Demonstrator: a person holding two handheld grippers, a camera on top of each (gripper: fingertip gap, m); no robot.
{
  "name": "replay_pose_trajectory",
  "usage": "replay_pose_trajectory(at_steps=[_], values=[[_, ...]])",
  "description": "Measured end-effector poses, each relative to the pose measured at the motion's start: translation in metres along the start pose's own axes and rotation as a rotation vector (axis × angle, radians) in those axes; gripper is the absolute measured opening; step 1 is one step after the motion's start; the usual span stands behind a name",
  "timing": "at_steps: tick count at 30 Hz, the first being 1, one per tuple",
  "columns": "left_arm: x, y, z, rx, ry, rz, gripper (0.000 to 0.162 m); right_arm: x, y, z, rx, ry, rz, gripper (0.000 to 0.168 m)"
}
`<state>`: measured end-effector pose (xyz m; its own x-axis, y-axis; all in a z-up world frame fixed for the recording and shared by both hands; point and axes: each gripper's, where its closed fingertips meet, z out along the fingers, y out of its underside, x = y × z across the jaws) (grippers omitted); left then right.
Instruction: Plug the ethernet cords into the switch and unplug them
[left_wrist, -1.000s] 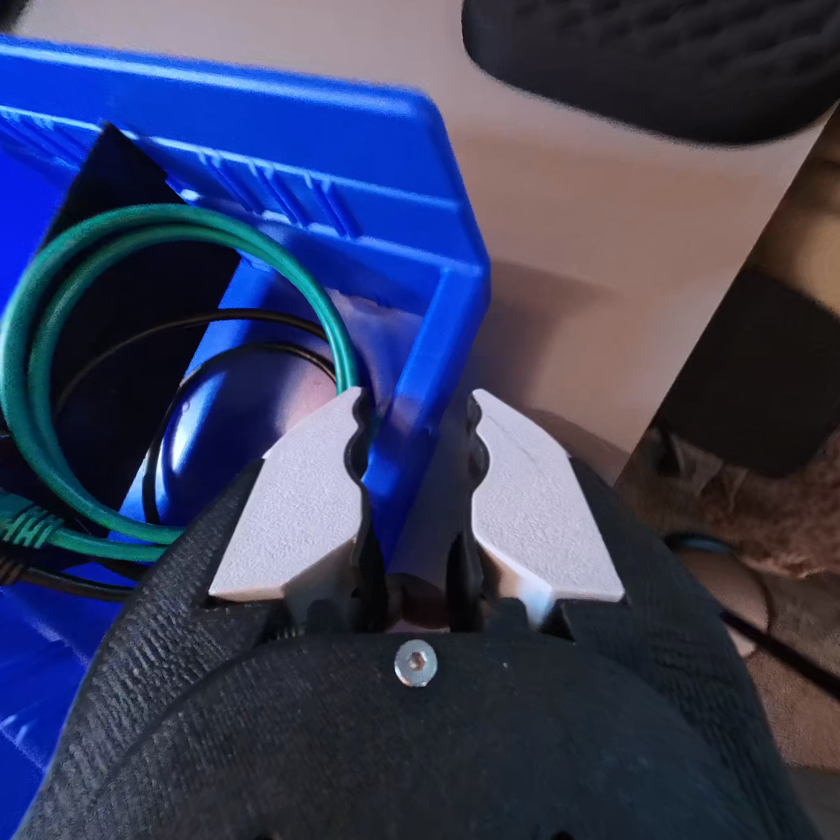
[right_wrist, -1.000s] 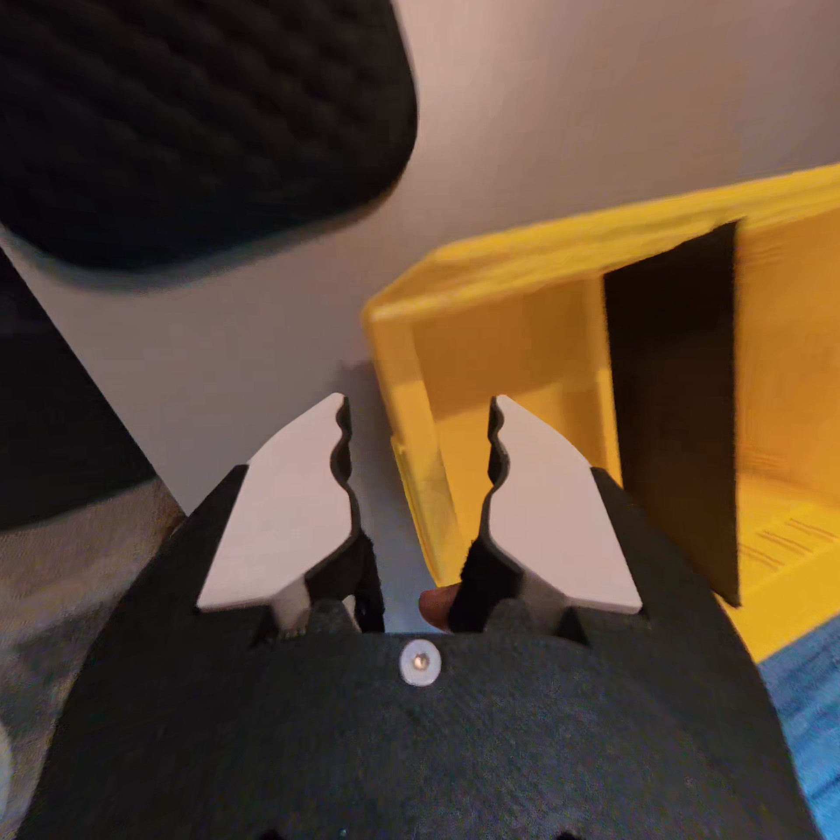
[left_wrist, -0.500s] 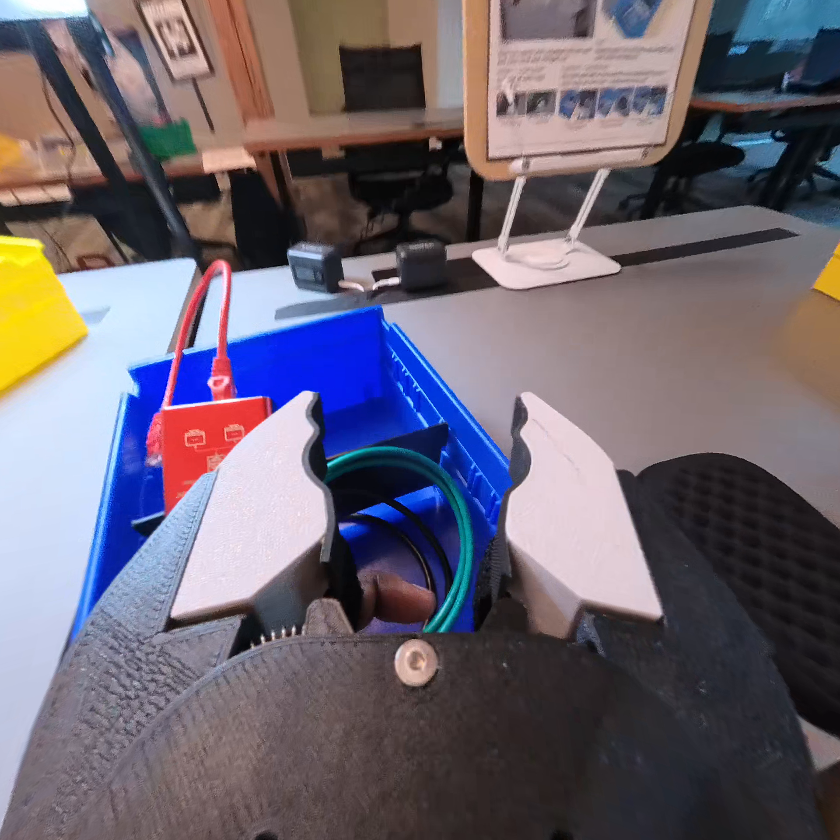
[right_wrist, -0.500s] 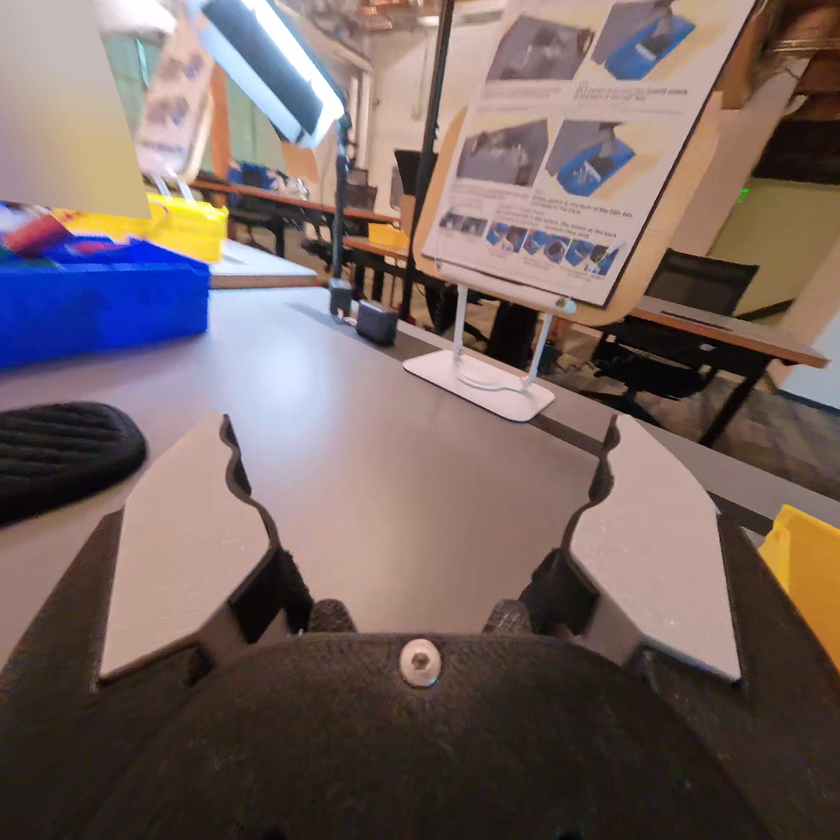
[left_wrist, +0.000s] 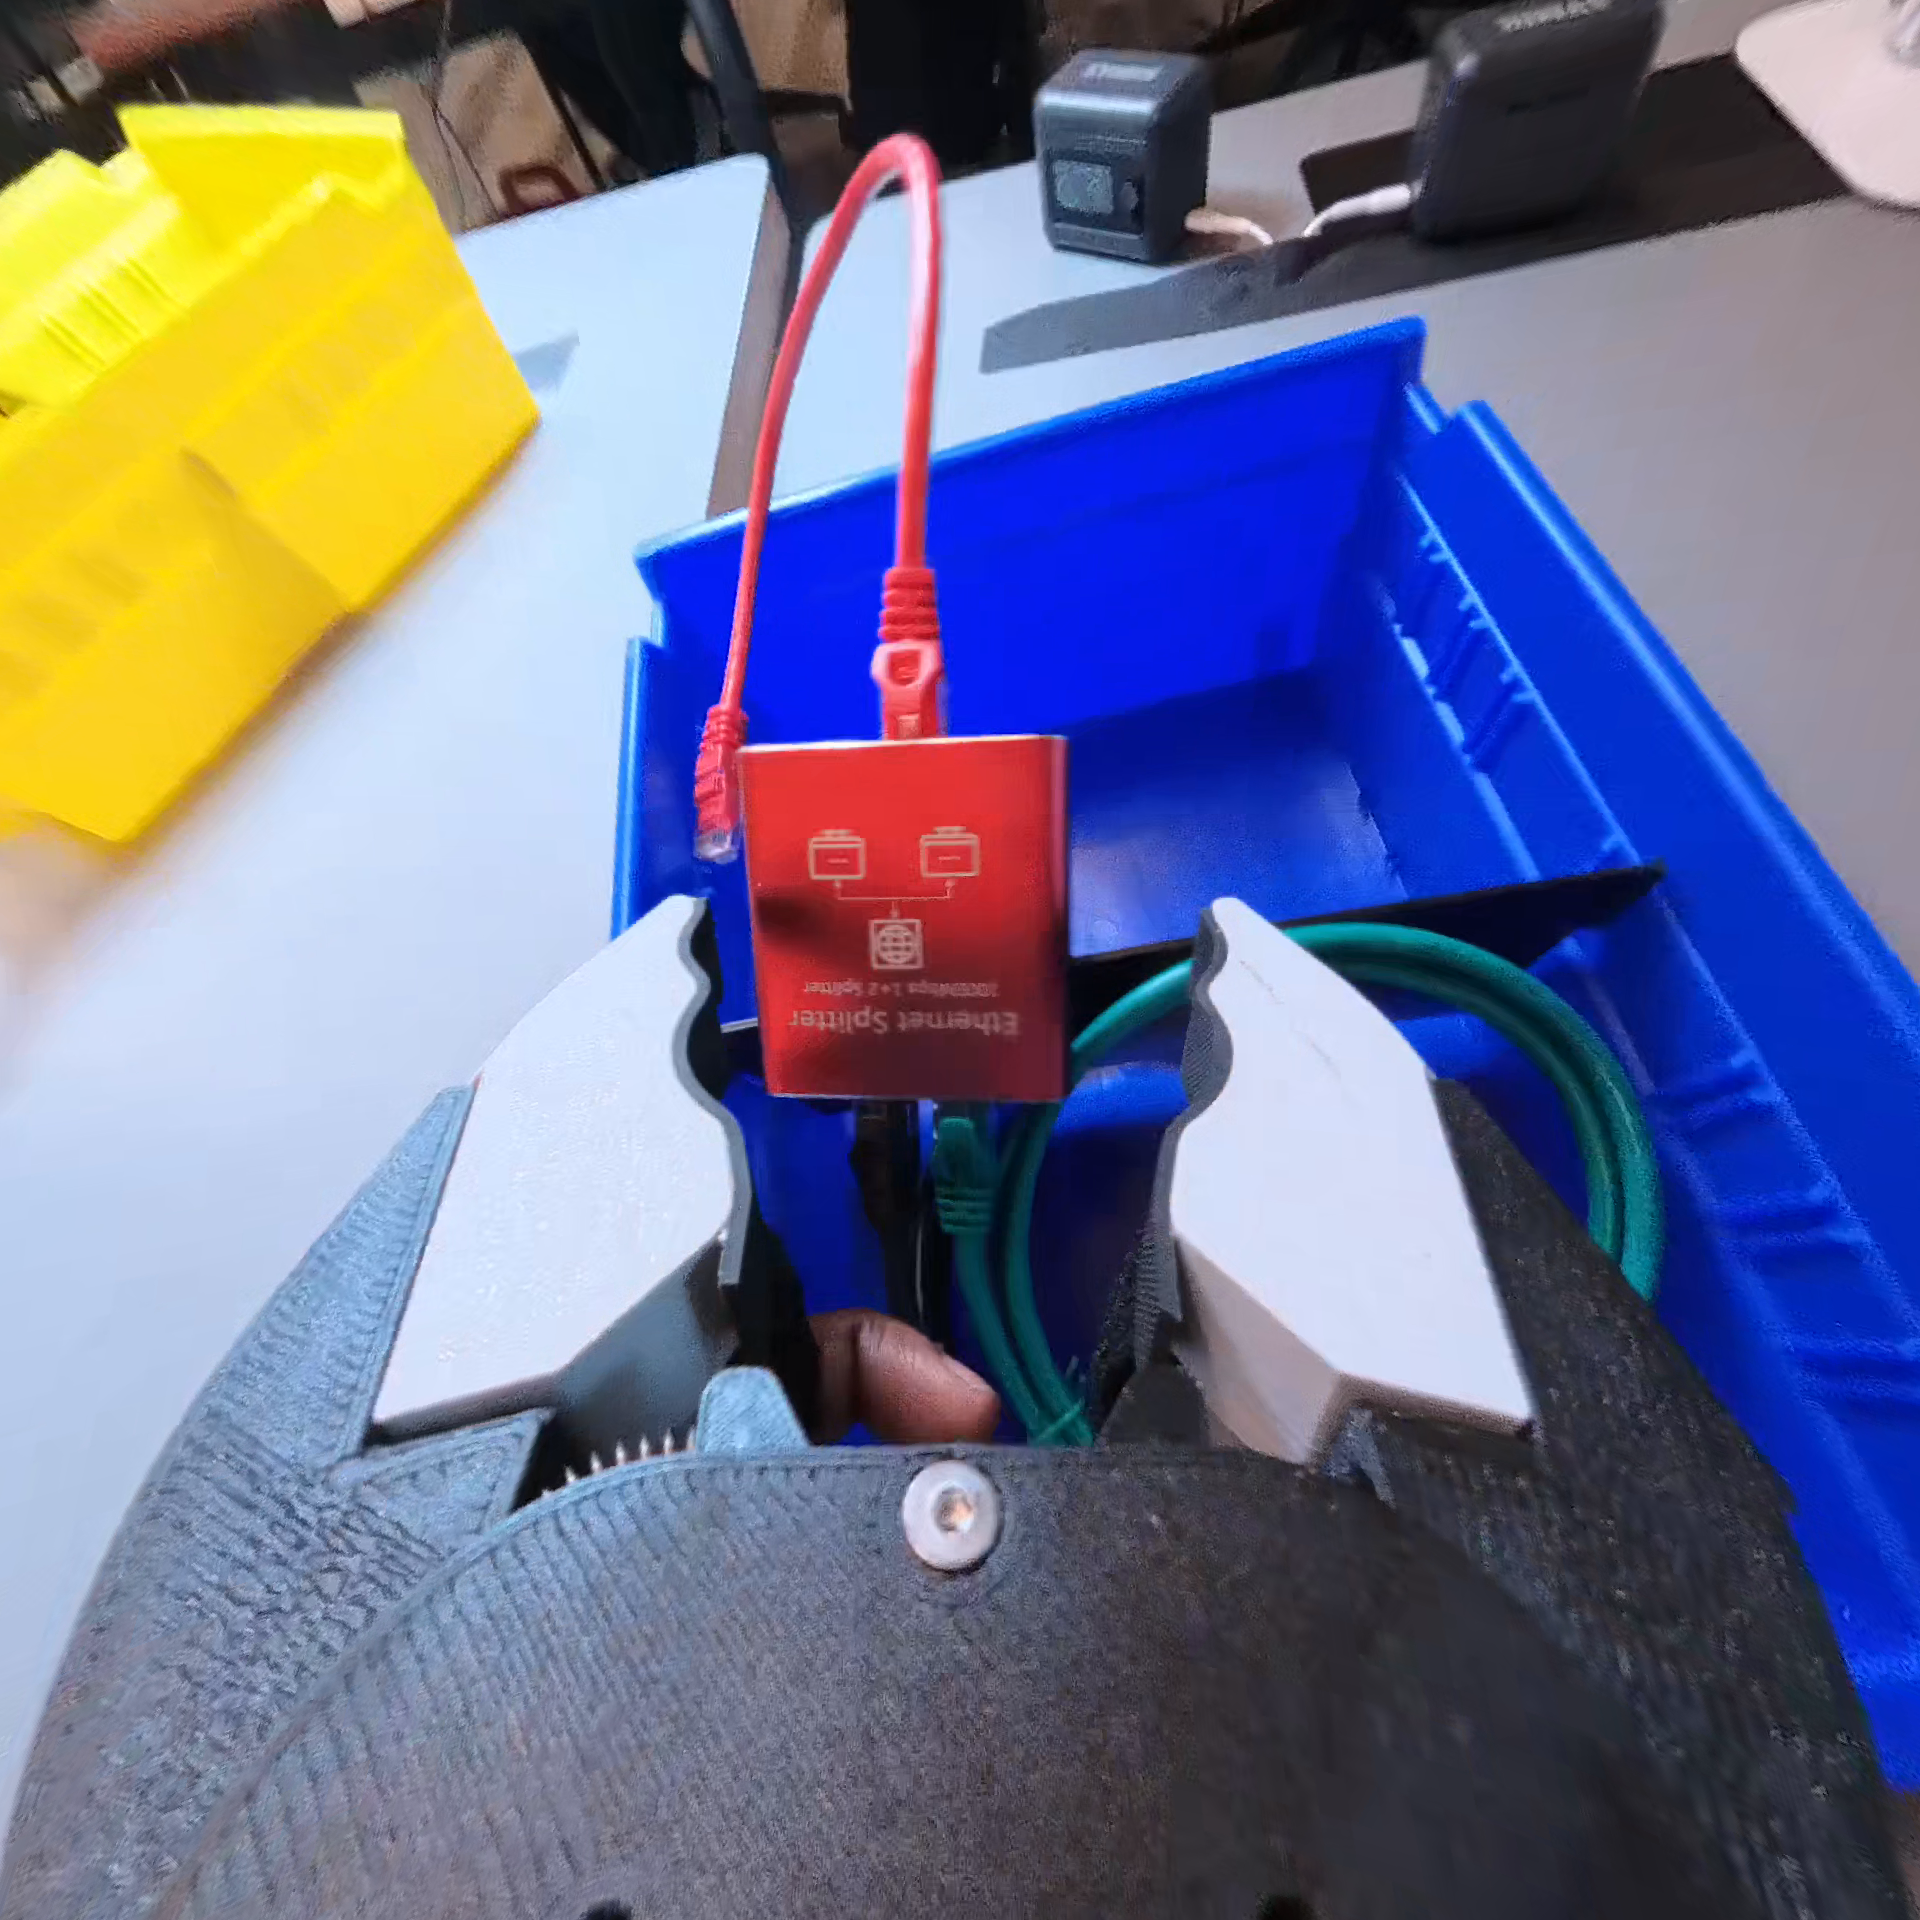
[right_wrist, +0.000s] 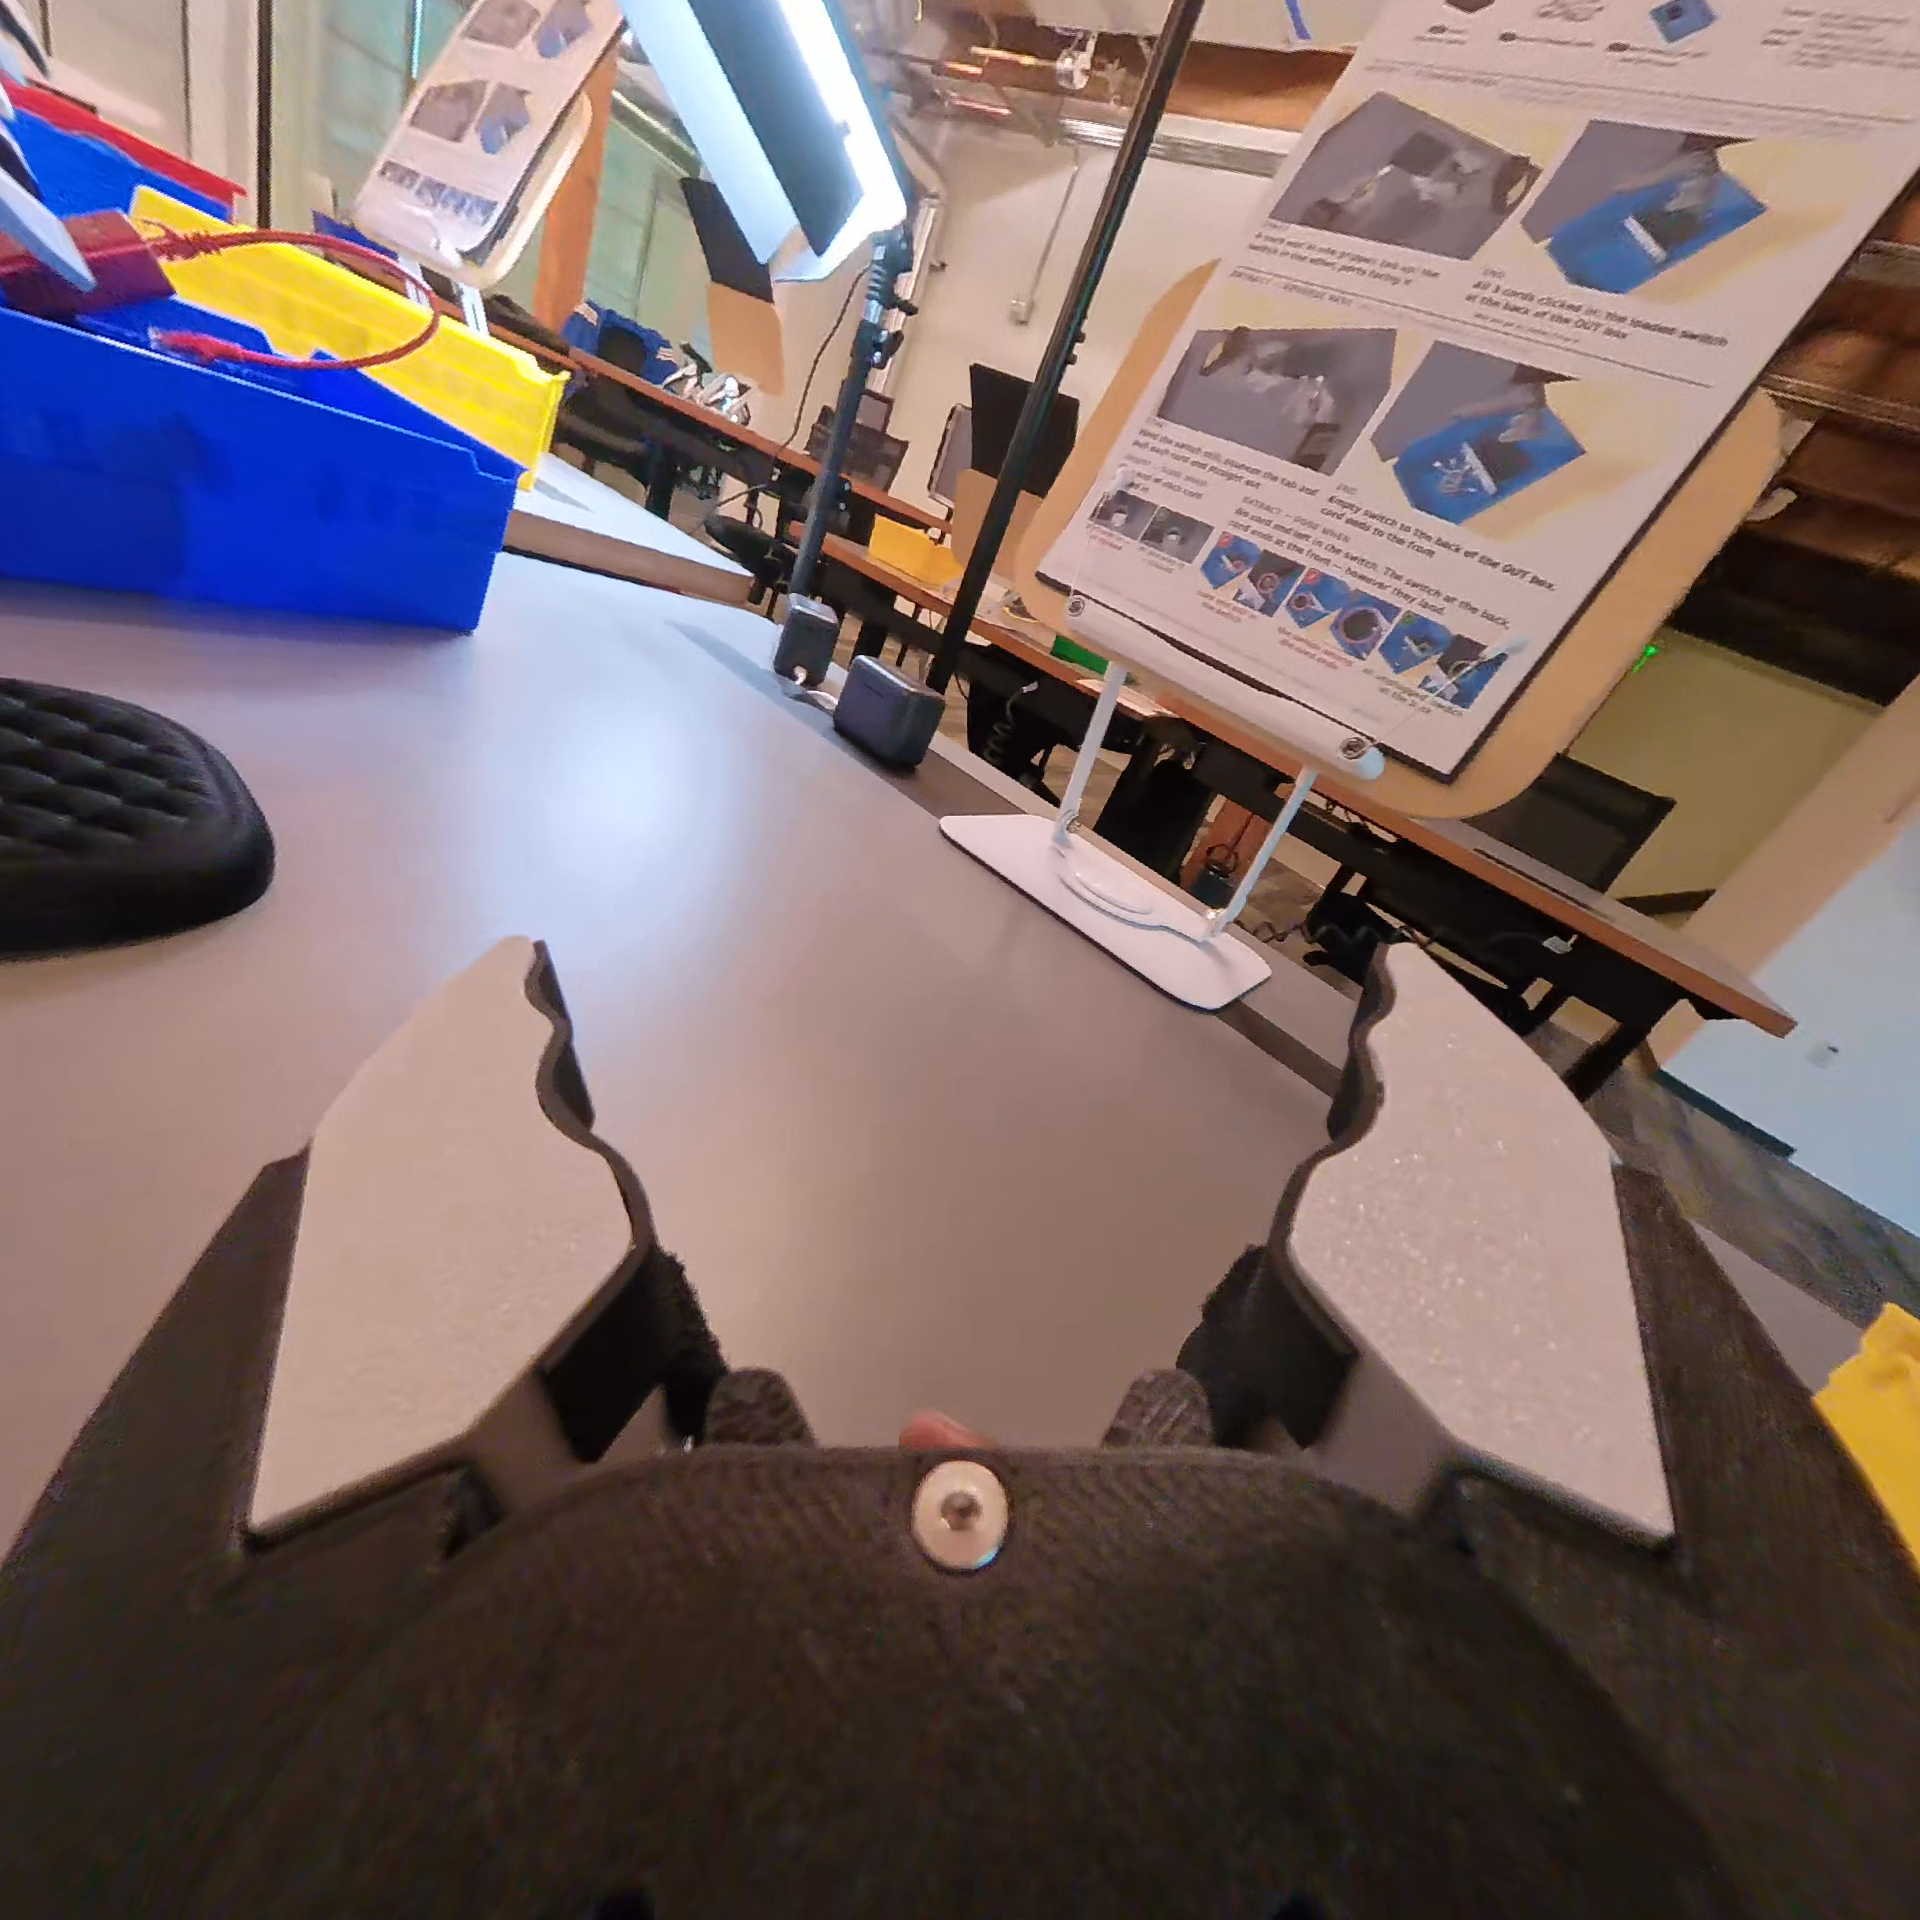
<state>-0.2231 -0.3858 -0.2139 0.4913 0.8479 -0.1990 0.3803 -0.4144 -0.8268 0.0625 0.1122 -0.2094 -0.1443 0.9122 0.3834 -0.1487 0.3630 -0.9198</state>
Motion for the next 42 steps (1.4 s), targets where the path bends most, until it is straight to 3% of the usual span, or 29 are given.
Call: replay_pose_trajectory(at_steps=[4,6,9,14,20,28,31,36,42], values=[[-0.004,0.011,0.014,-0.039,0.047,-0.1,0.086,-0.004,0.0,0.0,0.005,-0.014,-0.018,0.137],[-0.006,0.018,0.019,-0.065,0.022,-0.087,0.085,-0.006,0.0,0.0,0.0,-0.022,-0.025,0.136],[-0.006,0.018,0.023,-0.05,0.021,-0.071,0.07,-0.008,0.002,0.002,-0.012,-0.035,-0.035,0.136],[-0.009,0.01,0.017,0.015,-0.003,-0.06,0.069,-0.014,0.004,0.003,-0.027,-0.054,-0.075,0.134],[-0.002,-0.029,-0.024,0.195,-0.052,0.004,0.069,-0.017,0.006,0.004,-0.04,-0.066,-0.091,0.133],[0.019,-0.111,-0.113,0.477,-0.136,0.143,0.068,-0.021,0.007,0.004,-0.05,-0.081,-0.113,0.132],[0.043,-0.146,-0.151,0.646,-0.091,0.15,0.069,-0.021,0.007,0.004,-0.051,-0.082,-0.112,0.132],[0.115,-0.187,-0.205,0.905,0.151,0.115,0.069,-0.022,0.007,0.004,-0.052,-0.09,-0.113,0.132],[0.223,-0.189,-0.192,0.927,0.407,0.174,0.069,-0.026,0.008,0.005,-0.059,-0.112,-0.118,0.129]])
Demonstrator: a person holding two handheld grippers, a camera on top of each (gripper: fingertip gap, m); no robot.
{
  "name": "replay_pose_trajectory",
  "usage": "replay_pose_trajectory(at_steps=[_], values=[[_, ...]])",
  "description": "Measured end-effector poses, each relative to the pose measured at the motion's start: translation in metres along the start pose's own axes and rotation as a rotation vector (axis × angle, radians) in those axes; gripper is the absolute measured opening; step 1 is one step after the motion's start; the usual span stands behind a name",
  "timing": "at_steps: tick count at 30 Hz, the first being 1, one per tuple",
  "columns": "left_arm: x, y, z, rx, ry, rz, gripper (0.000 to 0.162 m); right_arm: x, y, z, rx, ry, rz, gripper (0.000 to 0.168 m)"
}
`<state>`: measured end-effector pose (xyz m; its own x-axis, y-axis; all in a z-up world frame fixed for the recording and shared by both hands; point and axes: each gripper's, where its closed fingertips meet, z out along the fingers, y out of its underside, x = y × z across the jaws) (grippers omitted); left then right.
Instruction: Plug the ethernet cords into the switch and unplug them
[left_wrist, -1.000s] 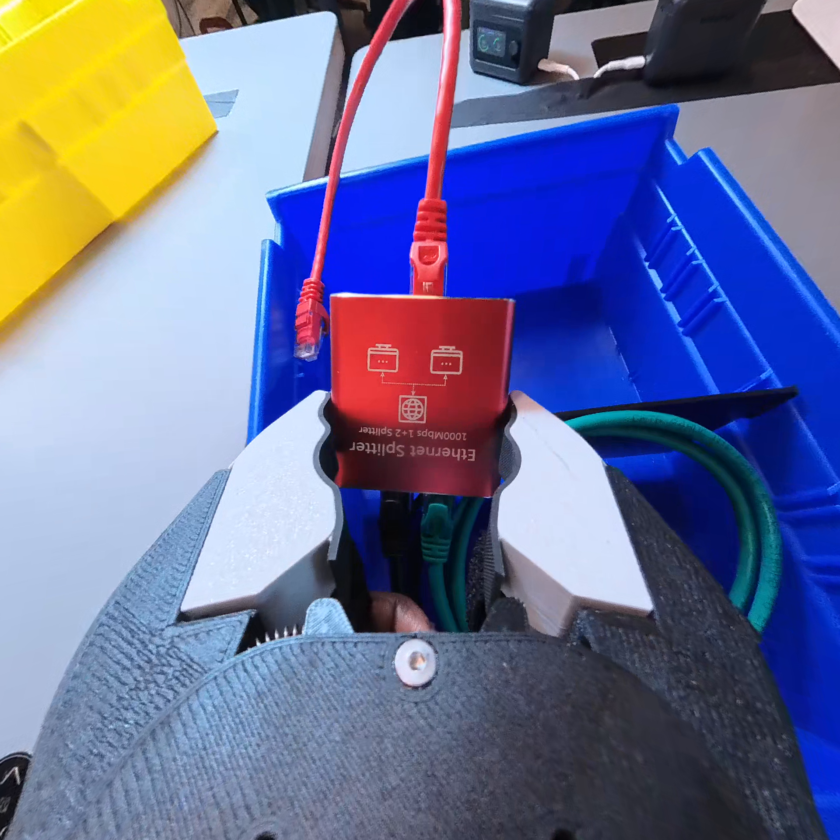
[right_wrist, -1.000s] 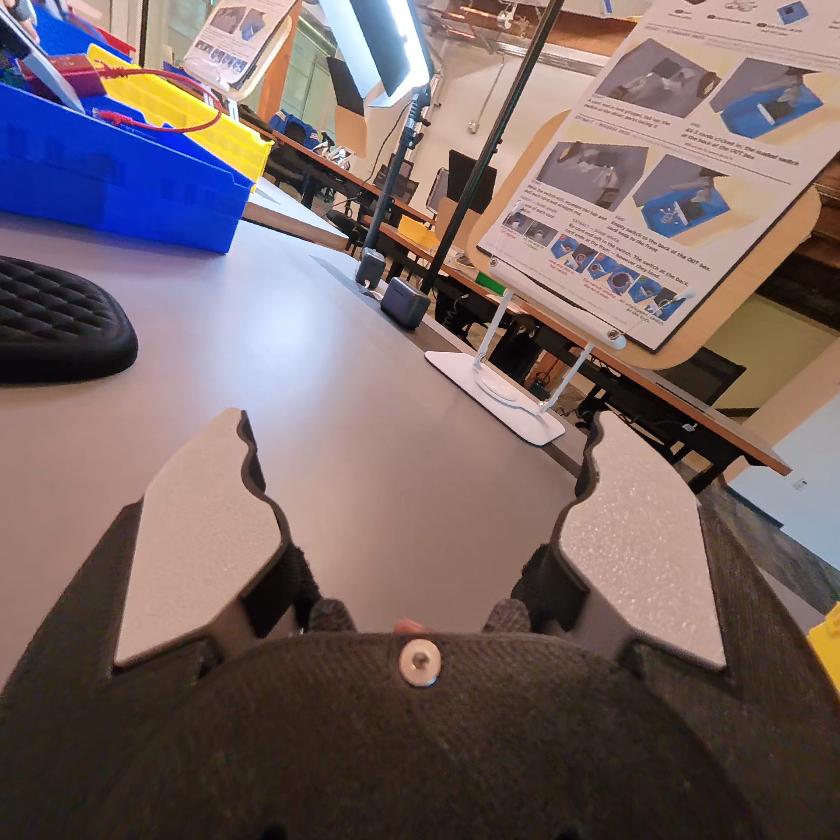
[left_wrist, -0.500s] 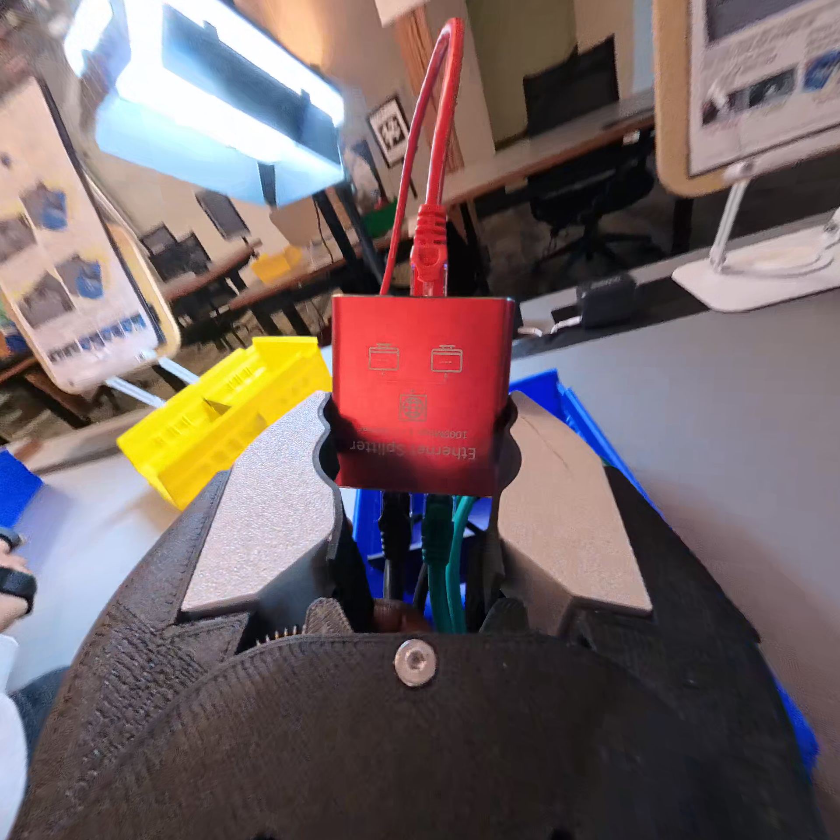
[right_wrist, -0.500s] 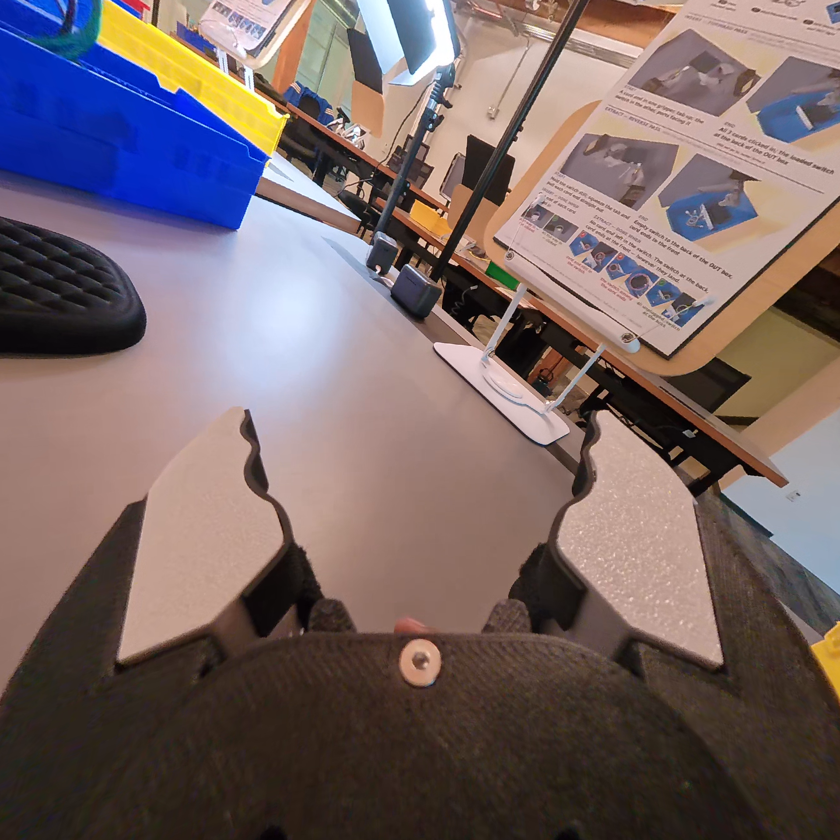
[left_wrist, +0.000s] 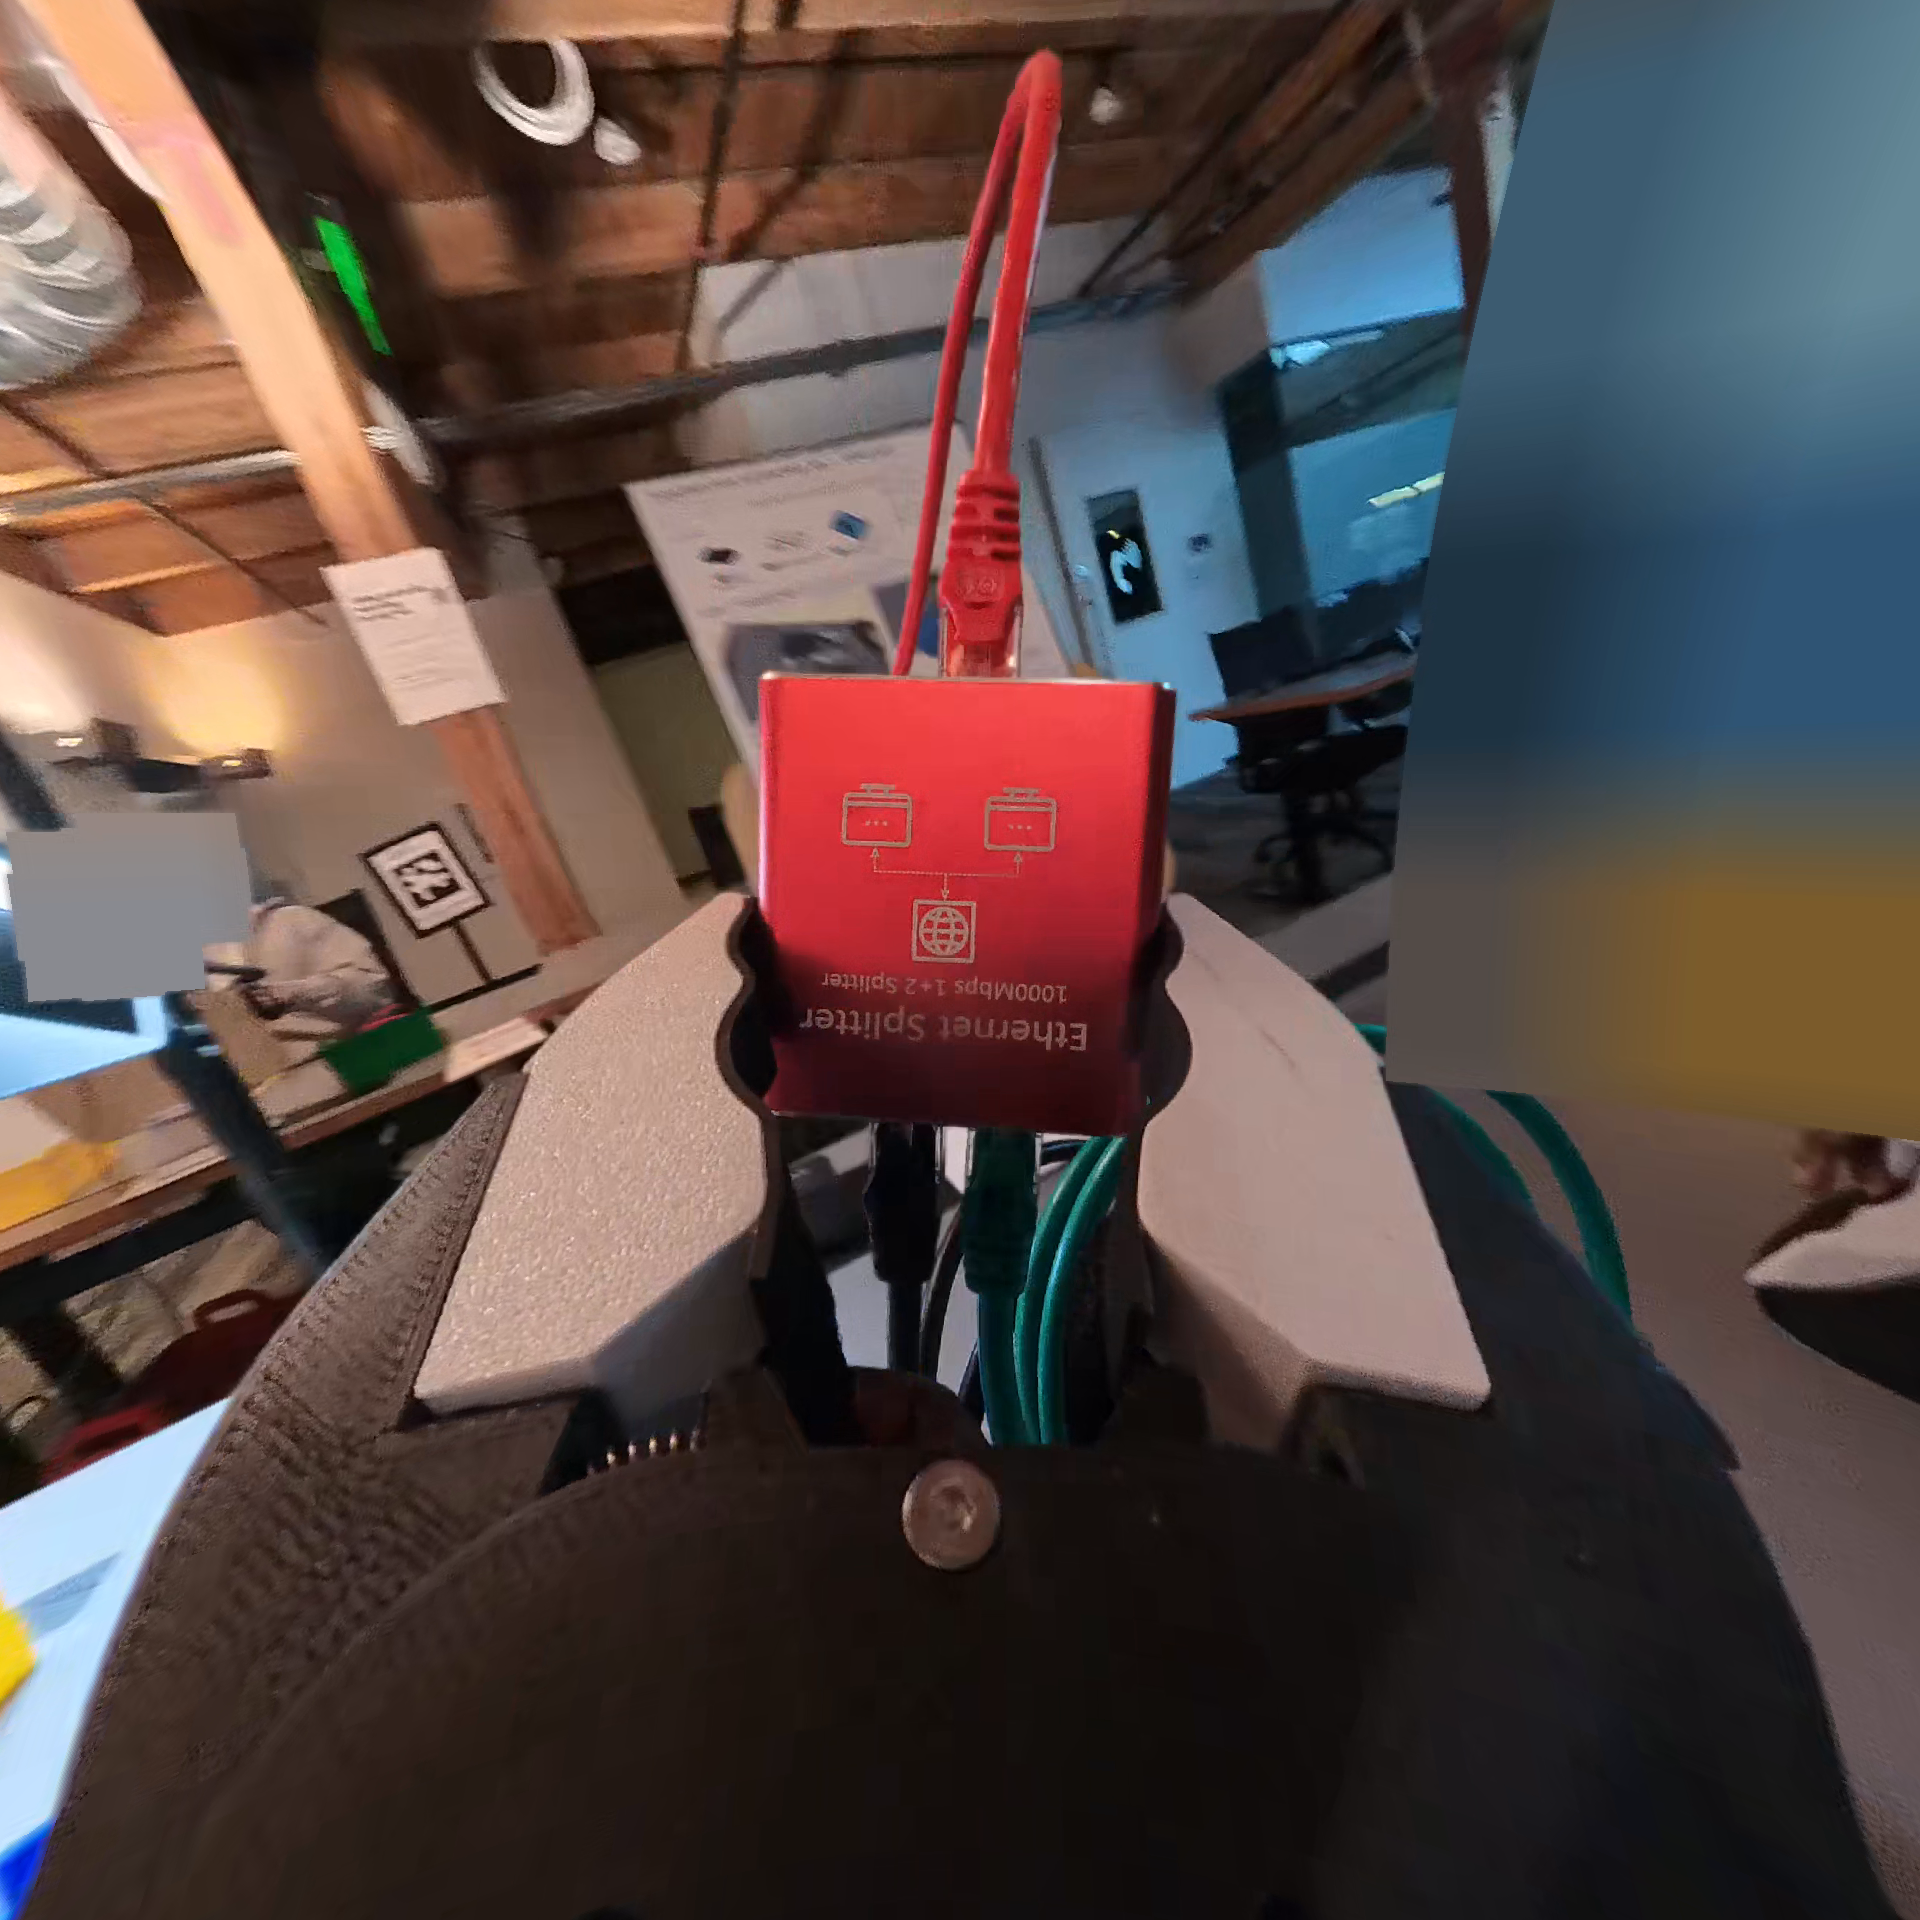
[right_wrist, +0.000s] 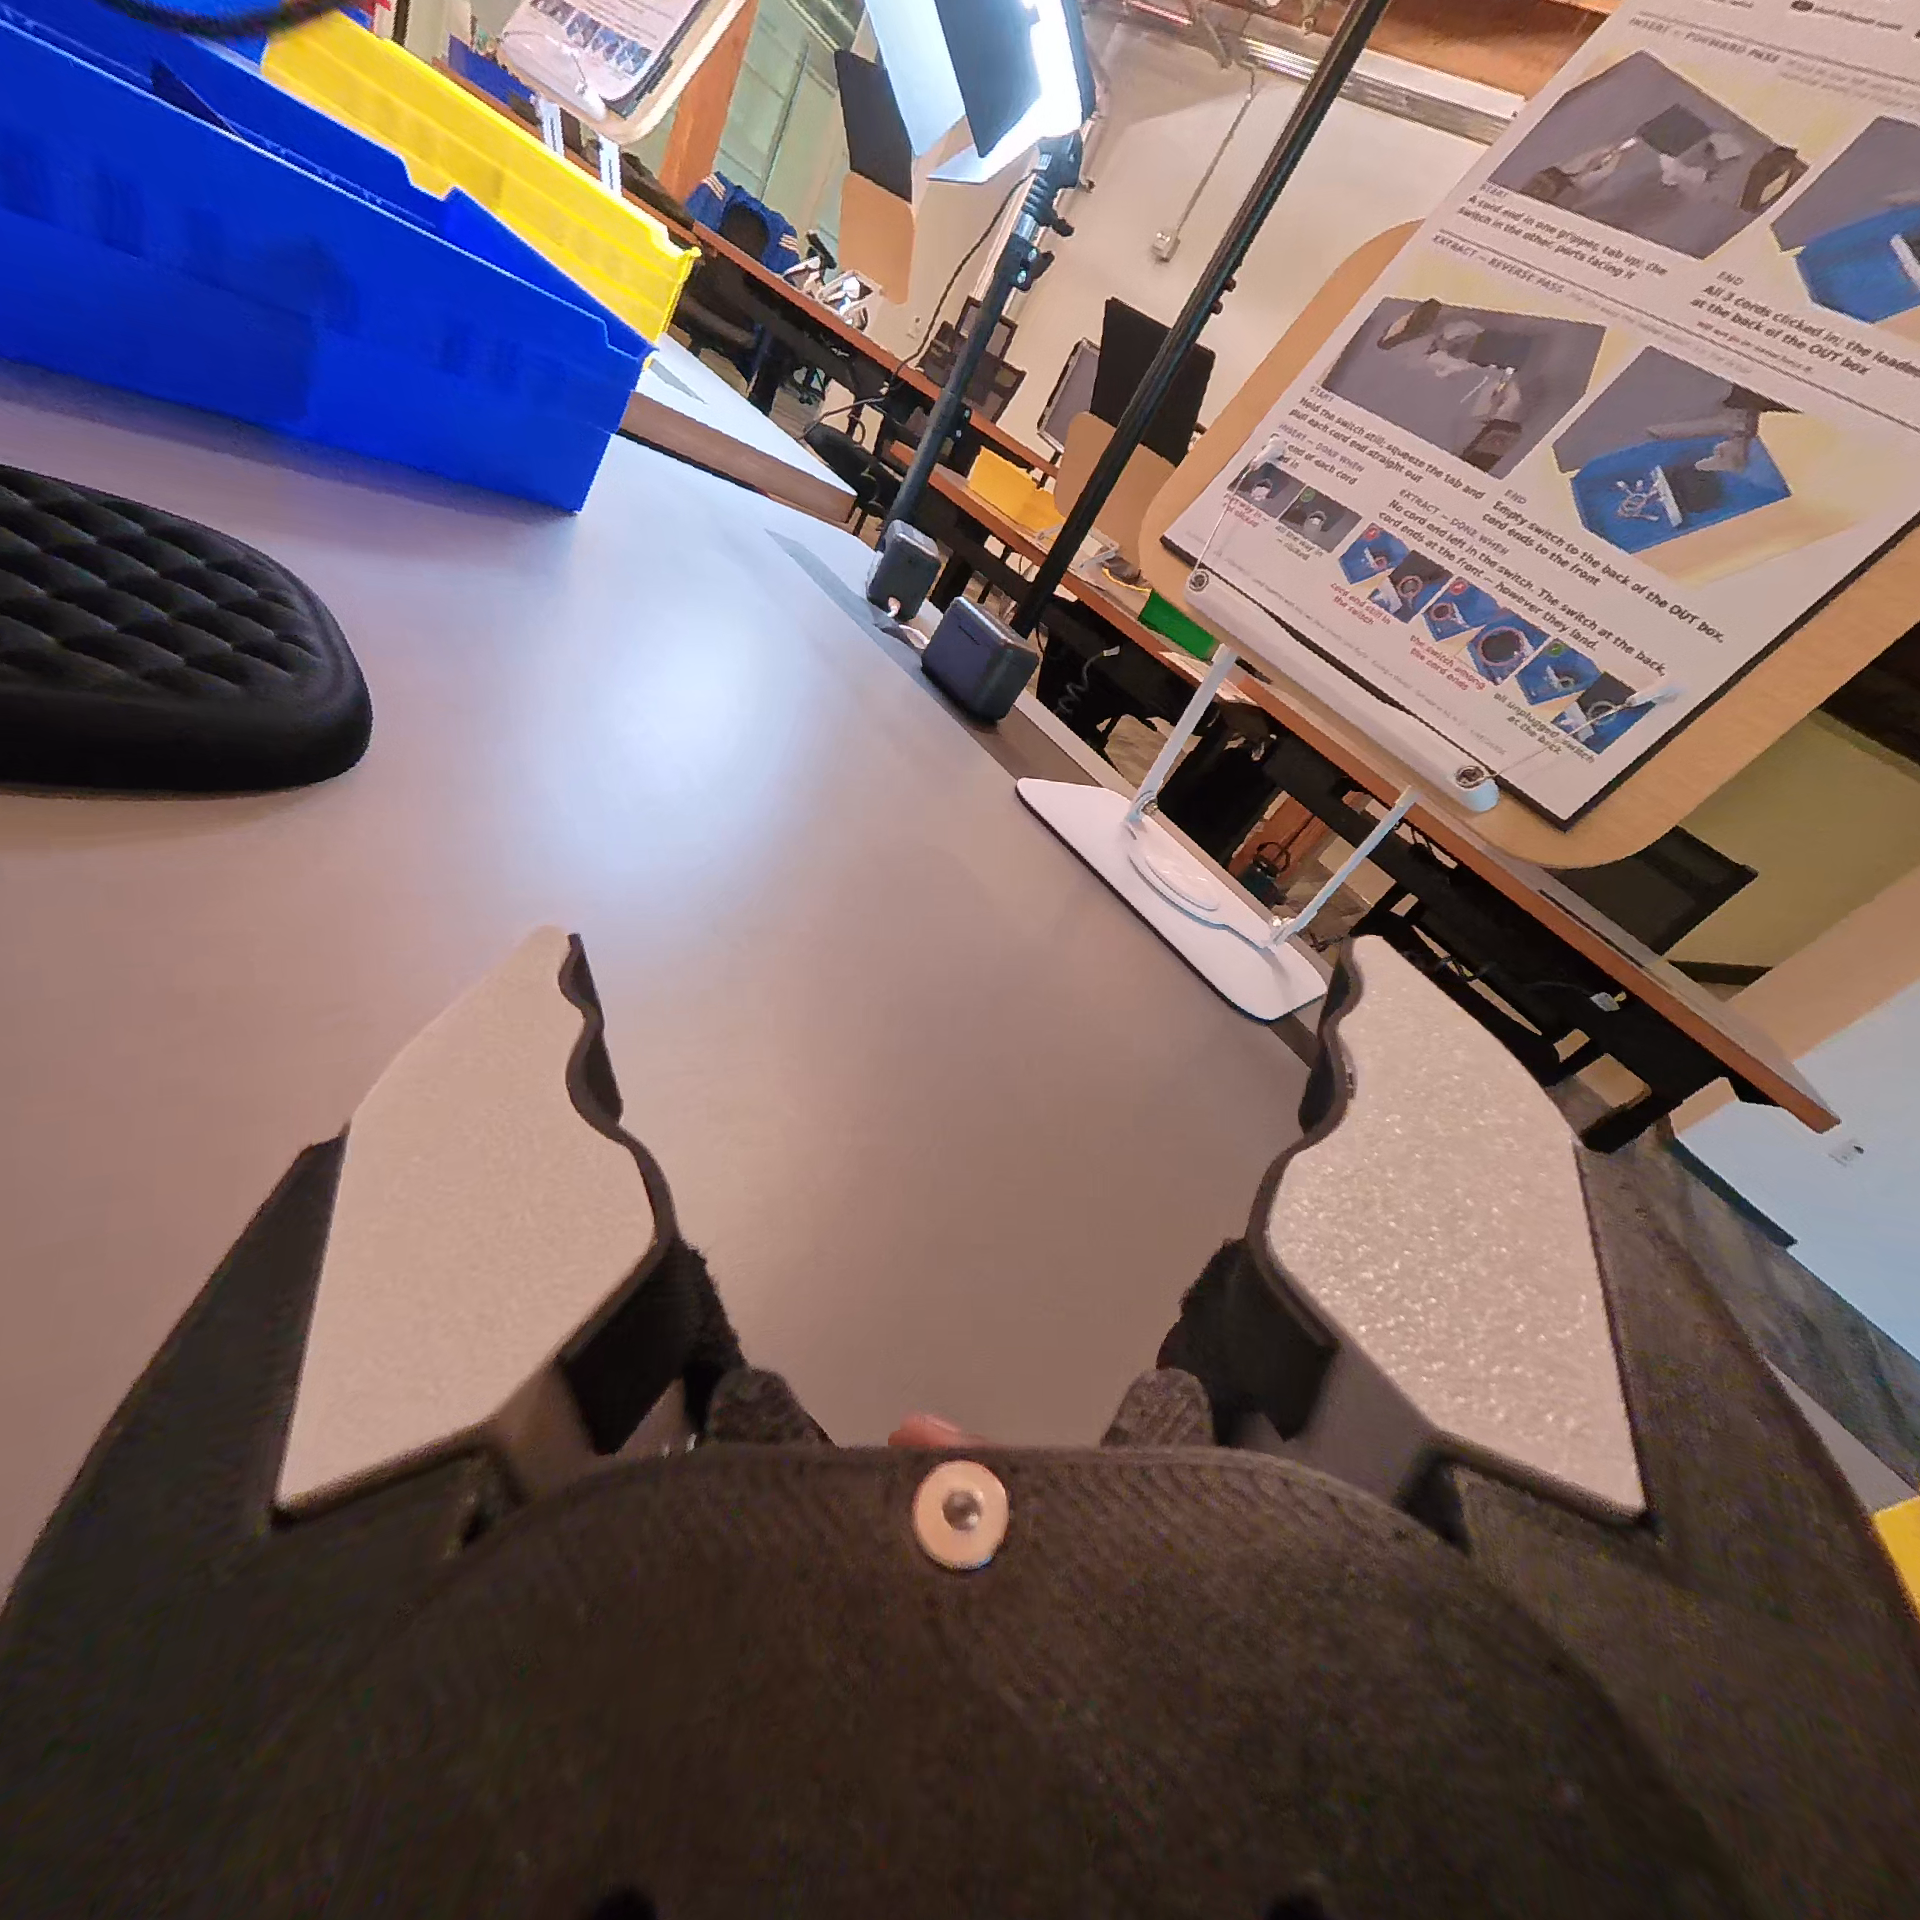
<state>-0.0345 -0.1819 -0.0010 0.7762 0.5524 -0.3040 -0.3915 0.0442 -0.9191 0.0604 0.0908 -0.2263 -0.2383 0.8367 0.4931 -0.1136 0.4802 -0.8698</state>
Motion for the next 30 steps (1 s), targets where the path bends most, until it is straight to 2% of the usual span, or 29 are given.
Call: replay_pose_trajectory(at_steps=[6,11,15,18,22,23,24,25,27,30], values=[[0.091,0.065,0.049,-0.143,0.195,0.118,0.069,-0.003,-0.011,-0.005,0.068,-0.048,0.059,0.119],[0.137,0.104,0.07,-0.197,0.217,0.244,0.069,-0.009,-0.061,-0.013,0.257,-0.206,0.372,0.091],[0.16,0.116,0.081,-0.173,0.178,0.382,0.069,-0.02,-0.102,-0.001,0.322,-0.343,0.561,0.08],[0.174,0.119,0.085,-0.16,0.176,0.459,0.069,-0.028,-0.119,0.015,0.321,-0.416,0.657,0.077],[0.19,0.116,0.082,-0.139,0.195,0.527,0.069,-0.034,-0.127,0.035,0.308,-0.48,0.743,0.062],[0.194,0.116,0.081,-0.138,0.208,0.539,0.069,-0.037,-0.127,0.037,0.301,-0.504,0.733,0.052],[0.195,0.117,0.081,-0.148,0.21,0.557,0.069,-0.042,-0.13,0.036,0.316,-0.545,0.695,0.031],[0.194,0.119,0.08,-0.155,0.218,0.575,0.069,-0.044,-0.13,0.036,0.318,-0.551,0.669,0.03],[0.198,0.123,0.077,-0.19,0.323,0.53,0.07,-0.047,-0.124,0.036,0.292,-0.565,0.635,0.029],[0.203,0.106,0.067,-0.203,0.531,0.235,0.077,-0.049,-0.123,0.028,0.323,-0.636,0.609,0.028]])
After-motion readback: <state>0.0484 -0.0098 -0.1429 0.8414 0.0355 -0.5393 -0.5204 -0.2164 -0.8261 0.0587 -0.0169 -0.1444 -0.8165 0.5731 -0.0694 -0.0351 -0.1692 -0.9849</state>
